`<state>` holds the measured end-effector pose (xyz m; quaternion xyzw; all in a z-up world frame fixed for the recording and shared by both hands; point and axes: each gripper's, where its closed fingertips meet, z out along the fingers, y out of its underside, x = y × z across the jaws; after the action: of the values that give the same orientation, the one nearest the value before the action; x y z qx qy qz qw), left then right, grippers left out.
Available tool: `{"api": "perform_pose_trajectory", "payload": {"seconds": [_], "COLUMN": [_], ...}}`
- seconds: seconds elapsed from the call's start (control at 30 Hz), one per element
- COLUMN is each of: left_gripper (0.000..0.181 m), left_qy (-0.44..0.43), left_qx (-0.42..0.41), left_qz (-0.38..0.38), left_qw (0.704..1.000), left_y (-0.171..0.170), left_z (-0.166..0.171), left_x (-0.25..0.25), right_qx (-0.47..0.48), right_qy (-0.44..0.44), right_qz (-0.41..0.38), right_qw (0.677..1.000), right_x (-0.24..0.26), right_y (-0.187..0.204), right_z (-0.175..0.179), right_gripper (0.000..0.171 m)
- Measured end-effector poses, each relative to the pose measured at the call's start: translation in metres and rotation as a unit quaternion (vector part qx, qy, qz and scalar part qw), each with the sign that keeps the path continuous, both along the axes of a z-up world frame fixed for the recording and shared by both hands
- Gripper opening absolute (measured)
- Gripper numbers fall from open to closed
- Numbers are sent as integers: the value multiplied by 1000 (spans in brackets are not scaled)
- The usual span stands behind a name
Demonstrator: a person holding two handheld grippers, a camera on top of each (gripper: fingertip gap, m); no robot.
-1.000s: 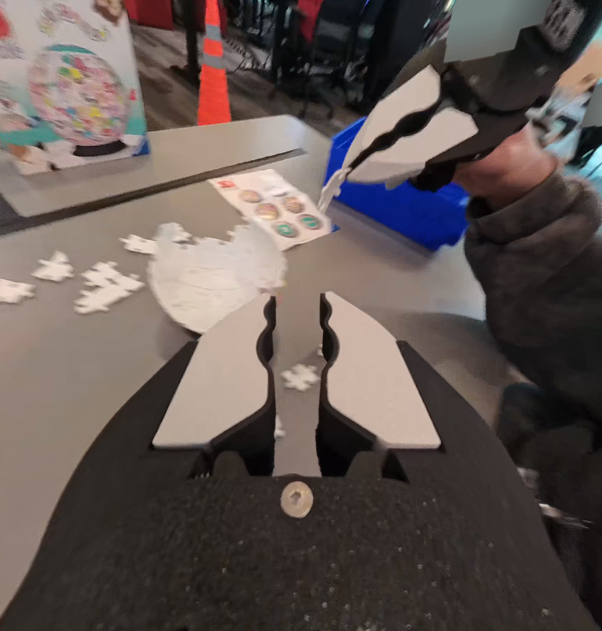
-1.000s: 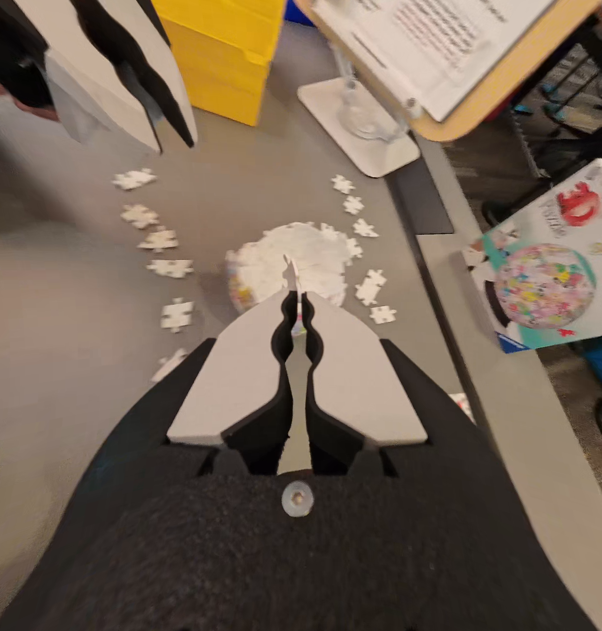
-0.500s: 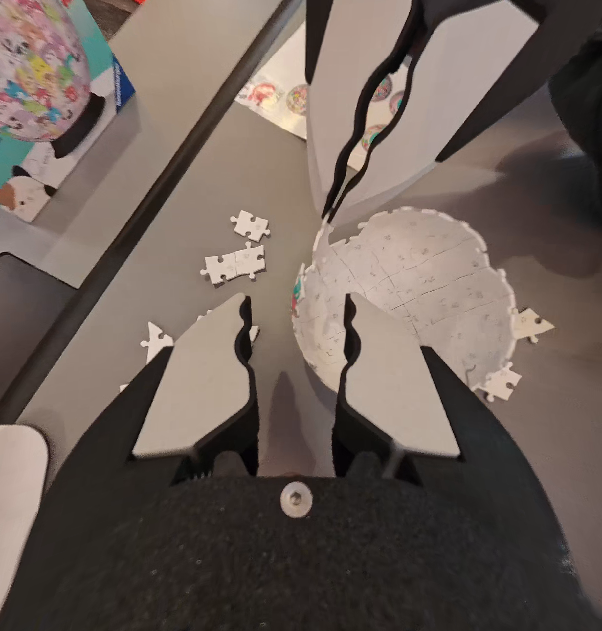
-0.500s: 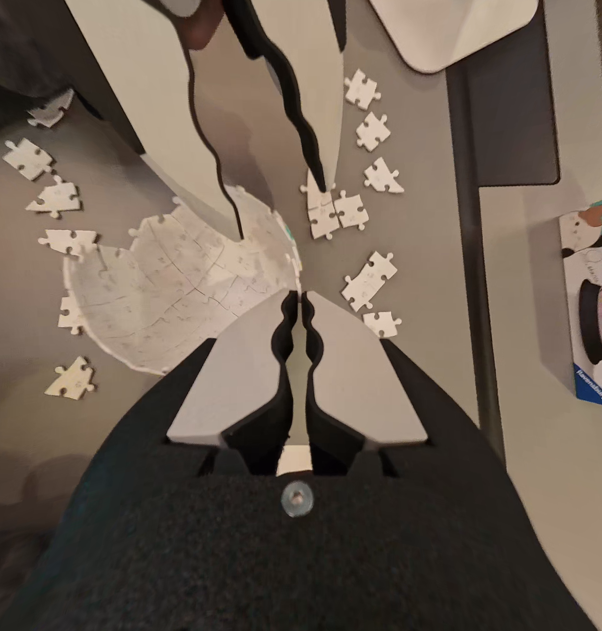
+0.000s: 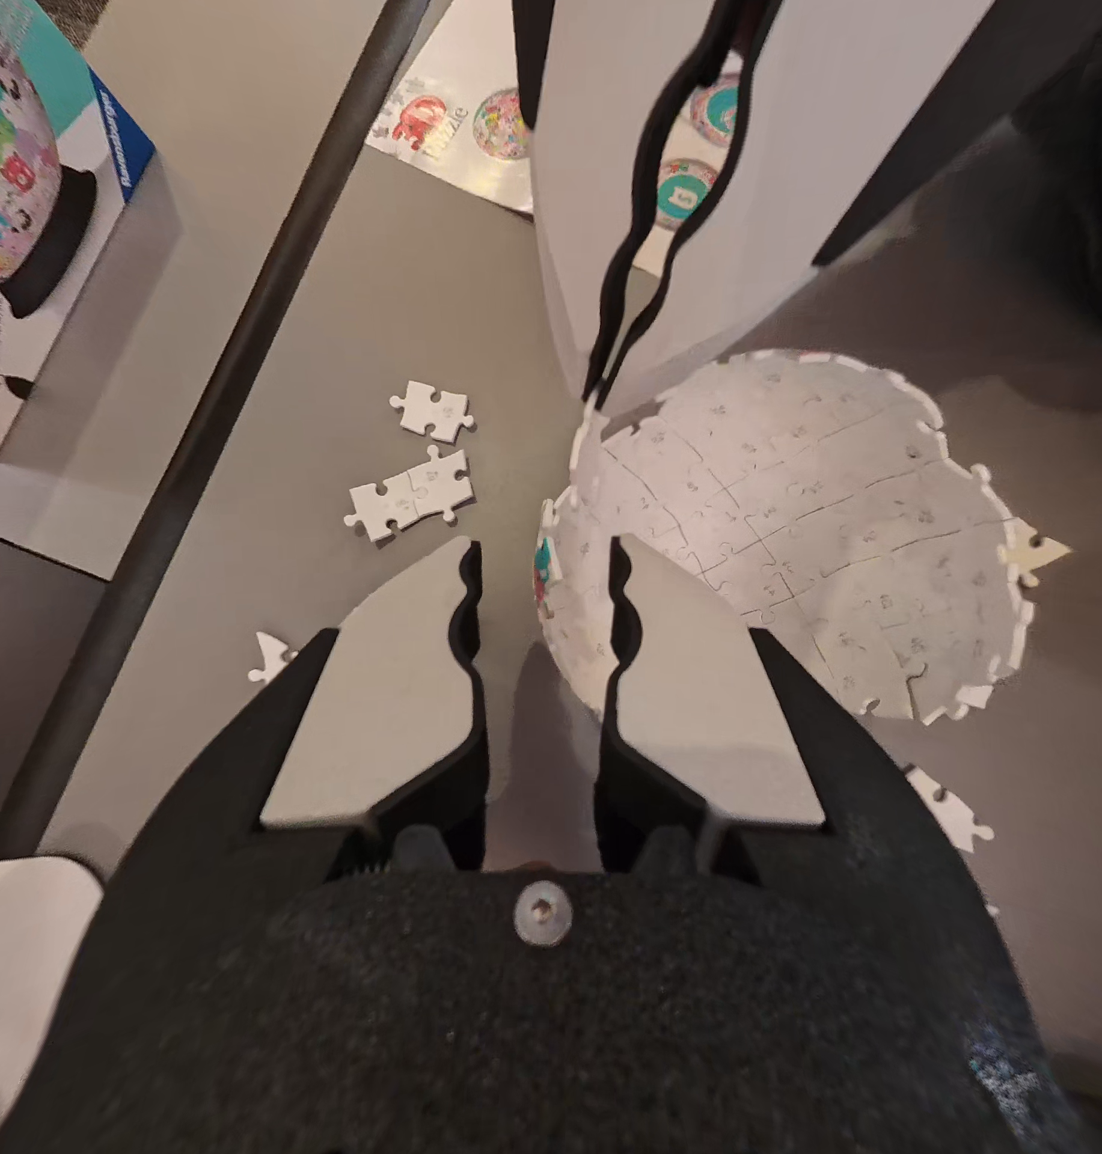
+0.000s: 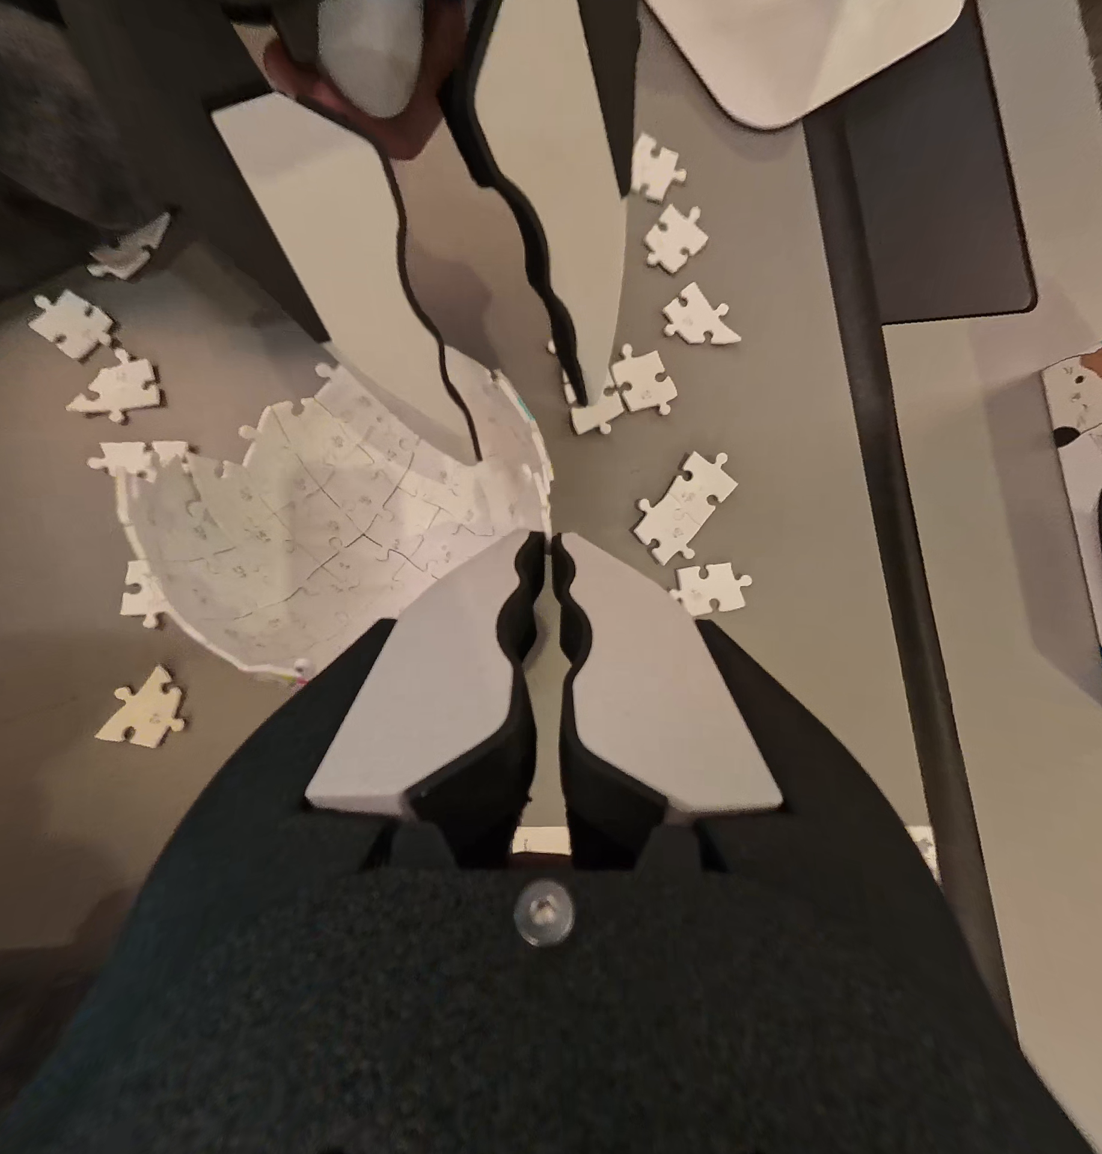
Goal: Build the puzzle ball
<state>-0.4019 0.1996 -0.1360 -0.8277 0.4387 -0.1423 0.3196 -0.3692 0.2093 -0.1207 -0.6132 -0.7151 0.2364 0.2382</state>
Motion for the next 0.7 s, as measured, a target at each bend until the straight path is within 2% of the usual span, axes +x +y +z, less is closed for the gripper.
{"api": "perform_pose_trajectory", "payload": {"seconds": [0.23,0.37,0.47,0.63,0.7], "left_gripper": [34,24,4,1,1], "left_qy": [-20,-59,-95,-165,-162], "left_qx": [20,29,18,-3,-11], "left_qz": [-13,-31,-41,-30,-30], "left_qw": [999,997,994,986,986], "left_y": [-4,-10,-14,-15,-16], "left_z": [18,33,43,64,64], "left_x": [6,16,19,14,11], "right_qx": [-25,-57,-61,-66,-68], "right_qy": [56,100,108,103,102], "right_qz": [11,24,25,29,31], "right_qw": [998,993,992,992,992], "right_x": [0,-6,-6,-6,-8], "right_y": [-6,-16,-16,-18,-20], "right_z": [29,46,48,44,44], "right_gripper": [2,2,3,3,3]}}
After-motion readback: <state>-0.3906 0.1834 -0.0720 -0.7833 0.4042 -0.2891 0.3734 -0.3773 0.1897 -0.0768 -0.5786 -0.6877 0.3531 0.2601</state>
